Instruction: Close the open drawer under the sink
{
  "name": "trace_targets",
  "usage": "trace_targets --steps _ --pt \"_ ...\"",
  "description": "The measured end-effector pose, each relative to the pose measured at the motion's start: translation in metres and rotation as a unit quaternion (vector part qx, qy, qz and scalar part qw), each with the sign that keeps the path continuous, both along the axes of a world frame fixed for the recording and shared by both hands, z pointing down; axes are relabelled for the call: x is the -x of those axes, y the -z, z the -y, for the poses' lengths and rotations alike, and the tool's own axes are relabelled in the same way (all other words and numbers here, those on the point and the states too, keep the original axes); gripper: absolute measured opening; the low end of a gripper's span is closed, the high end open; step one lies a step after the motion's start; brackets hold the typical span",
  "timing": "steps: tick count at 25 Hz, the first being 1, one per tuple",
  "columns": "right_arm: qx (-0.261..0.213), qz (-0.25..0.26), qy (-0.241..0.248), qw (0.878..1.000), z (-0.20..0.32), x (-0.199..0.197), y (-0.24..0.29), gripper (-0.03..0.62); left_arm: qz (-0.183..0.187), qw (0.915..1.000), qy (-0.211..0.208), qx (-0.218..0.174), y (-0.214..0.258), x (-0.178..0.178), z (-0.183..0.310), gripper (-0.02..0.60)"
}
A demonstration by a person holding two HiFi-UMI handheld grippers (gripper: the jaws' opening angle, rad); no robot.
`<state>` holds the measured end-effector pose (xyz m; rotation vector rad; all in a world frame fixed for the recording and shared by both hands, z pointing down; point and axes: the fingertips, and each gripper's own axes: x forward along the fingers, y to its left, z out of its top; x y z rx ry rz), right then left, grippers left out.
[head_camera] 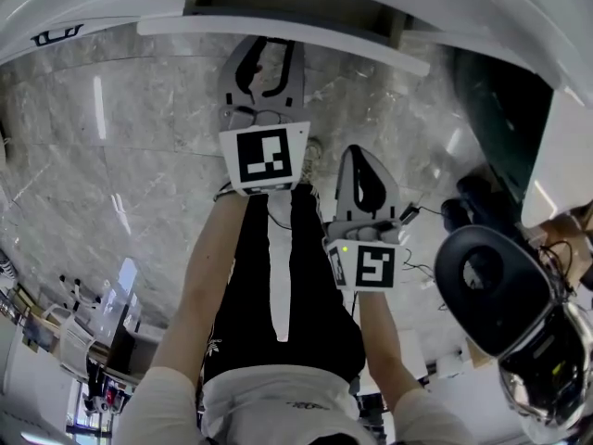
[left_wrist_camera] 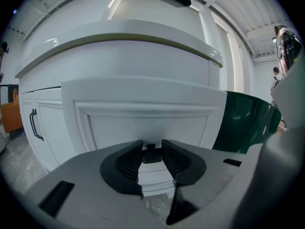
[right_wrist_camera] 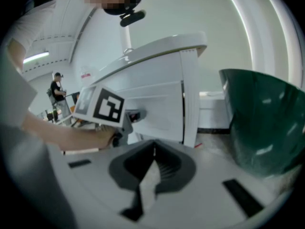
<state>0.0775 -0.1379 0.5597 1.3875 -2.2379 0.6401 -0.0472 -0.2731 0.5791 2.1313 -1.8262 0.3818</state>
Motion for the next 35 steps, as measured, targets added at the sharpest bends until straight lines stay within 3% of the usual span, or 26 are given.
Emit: trace_targets --steps 19,28,35 --pt "-0.005 0.008 0.003 1.0 0.018 0.015 -0.006 0.029 -0.004 0.9997 -0.013 -0.019 0.001 -0.002 0.039 0.147" --pt "-0.002 0.006 0.004 1.0 0.012 0.02 -0.011 0.029 0.0 0.9984 -0.042 -0.038 0.002 -0.001 0.043 0.148" --pt "-0.001 0.005 0.004 1.0 0.002 0.019 -0.01 0.029 -0.017 0.9991 -0.036 -0.018 0.001 -0.002 0.042 0.147"
